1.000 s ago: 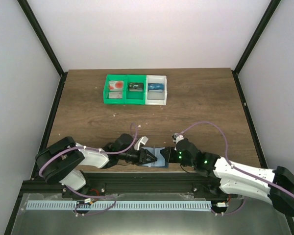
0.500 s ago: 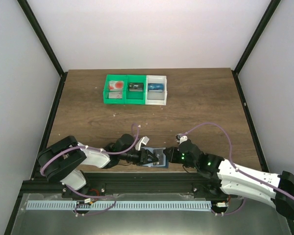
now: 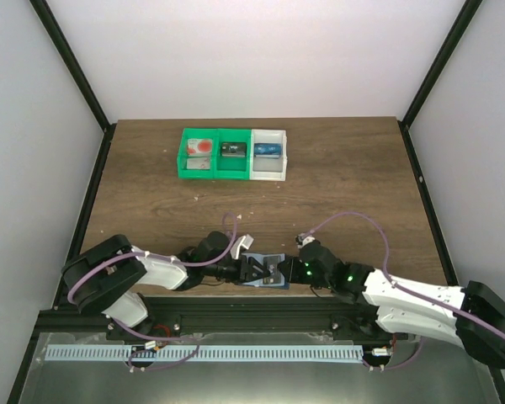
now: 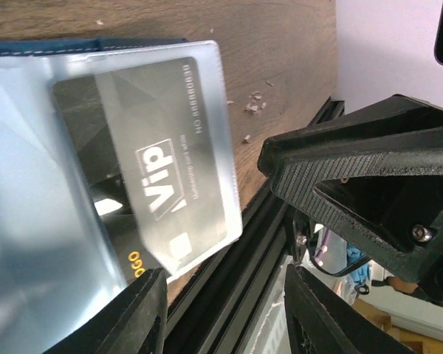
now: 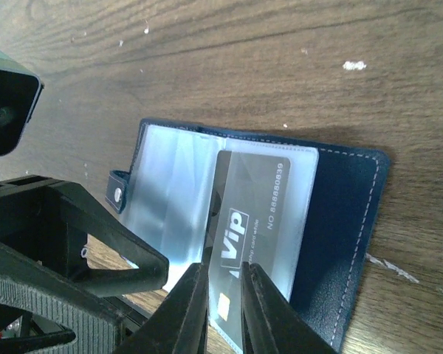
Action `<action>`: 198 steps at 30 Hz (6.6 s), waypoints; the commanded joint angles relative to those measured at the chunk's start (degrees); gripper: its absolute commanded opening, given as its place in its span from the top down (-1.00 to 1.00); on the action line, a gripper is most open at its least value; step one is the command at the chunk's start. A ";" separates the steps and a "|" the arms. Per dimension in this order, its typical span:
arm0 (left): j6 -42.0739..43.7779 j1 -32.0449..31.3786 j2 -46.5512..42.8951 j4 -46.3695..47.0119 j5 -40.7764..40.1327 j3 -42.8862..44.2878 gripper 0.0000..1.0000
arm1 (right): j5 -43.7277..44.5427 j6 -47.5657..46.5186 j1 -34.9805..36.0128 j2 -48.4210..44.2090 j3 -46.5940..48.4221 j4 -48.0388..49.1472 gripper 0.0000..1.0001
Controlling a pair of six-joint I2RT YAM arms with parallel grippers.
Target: Take the credit cards out of the card holder
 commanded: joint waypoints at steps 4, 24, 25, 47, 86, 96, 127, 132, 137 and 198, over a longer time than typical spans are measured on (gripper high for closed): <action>1.34 0.83 3.05 4.20 -1.02 -2.35 0.07 | -2.53 -1.01 0.44 4.59 2.50 2.95 0.70; 1.08 0.98 4.84 5.13 -0.97 -3.06 0.05 | 1.87 -1.49 0.45 9.50 3.15 -0.09 0.70; 1.16 0.94 4.82 5.02 -1.00 -2.98 0.05 | 1.84 -1.53 0.42 9.77 3.03 0.06 0.70; 0.60 0.95 7.04 6.59 -0.14 -1.47 0.30 | -1.67 -0.07 0.44 13.30 -1.38 4.93 0.74; -2.32 1.40 6.40 10.89 0.31 -5.76 1.00 | -2.33 1.74 0.44 13.51 -5.44 8.56 0.72; -0.63 4.02 -1.57 5.30 -1.55 -9.25 1.00 | -3.08 1.55 0.42 13.47 -5.50 9.01 0.73; 6.09 7.72 -38.28 -14.62 13.70 -15.13 1.00 | -21.43 -19.53 0.42 -9.47 7.63 -11.37 0.53; 3.44 7.65 -43.68 -12.56 18.72 -16.15 1.00 | -23.25 -19.65 0.45 -10.01 12.09 -14.76 0.35; -0.53 7.66 -45.58 -8.40 20.13 -17.85 1.00 | -25.81 -21.03 0.37 -7.59 14.59 -13.29 0.02; -21.40 7.58 -55.31 6.56 -14.67 -18.08 -0.47 | 2.32 28.79 -1.05 4.97 2.80 47.89 0.99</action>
